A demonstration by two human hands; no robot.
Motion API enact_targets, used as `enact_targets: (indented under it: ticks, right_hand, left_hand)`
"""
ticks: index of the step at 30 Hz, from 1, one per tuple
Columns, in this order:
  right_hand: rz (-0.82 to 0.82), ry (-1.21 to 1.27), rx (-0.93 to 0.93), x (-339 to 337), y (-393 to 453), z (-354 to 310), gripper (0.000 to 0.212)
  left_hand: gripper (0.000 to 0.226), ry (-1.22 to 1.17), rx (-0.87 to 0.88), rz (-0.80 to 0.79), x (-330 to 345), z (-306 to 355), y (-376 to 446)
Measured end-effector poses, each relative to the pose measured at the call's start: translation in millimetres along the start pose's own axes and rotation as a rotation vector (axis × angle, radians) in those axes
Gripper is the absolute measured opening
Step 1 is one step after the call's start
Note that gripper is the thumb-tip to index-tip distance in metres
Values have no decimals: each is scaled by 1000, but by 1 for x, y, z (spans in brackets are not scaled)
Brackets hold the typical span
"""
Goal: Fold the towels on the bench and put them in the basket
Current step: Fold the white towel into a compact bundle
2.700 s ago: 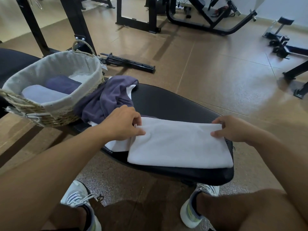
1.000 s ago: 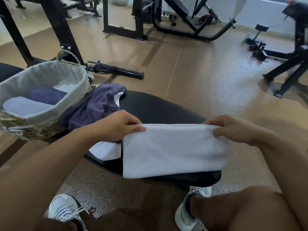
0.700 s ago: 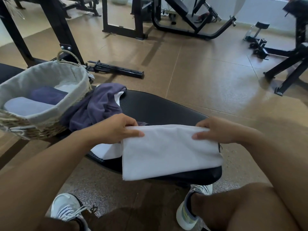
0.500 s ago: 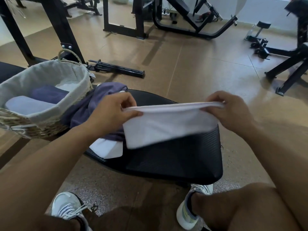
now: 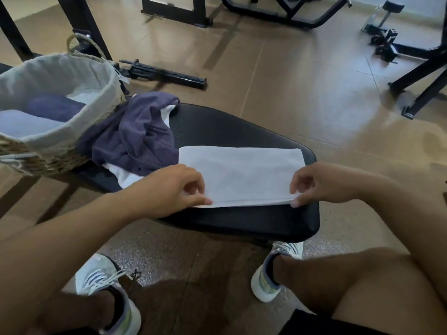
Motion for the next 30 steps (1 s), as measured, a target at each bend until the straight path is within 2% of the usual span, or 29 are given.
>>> enact_targets:
  ticks: [2, 4, 9, 12, 15, 19, 25, 30]
  right_hand:
    - [90, 20, -8, -7, -5, 4, 21]
    - [109, -32, -17, -8, -7, 5, 21]
    - [67, -148, -45, -5, -5, 4, 24]
    - [107, -179, -39, -7, -4, 5, 15]
    - [149, -177, -30, -11, -9, 8, 6]
    - [209, -139, -43, -21, -21, 5, 9]
    - [61, -114, -30, -2, -15, 4, 12]
    - [17, -176, -34, 5, -9, 3, 27]
  left_hand:
    - [22, 10, 43, 25, -6, -3, -1]
    - [14, 73, 85, 46, -7, -3, -3]
    - [17, 166, 107, 67, -5, 1, -6]
    - [11, 176, 137, 125, -8, 6, -8]
    - [17, 153, 177, 178, -19, 12, -12]
    - [18, 142, 225, 208, -35, 23, -18]
    - [23, 181, 158, 60, -4, 10, -16]
    - [29, 173, 106, 44, -5, 5, -14]
Point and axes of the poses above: each hand's wrist, its own y-axis towards the middle knuckle, its own x-axis out of the palm, z = x × y, the point moved 7 cm from there along y, towards the middle knuckle, and after that the axes turned 14 degrees about -x, right-handed, at the moved point
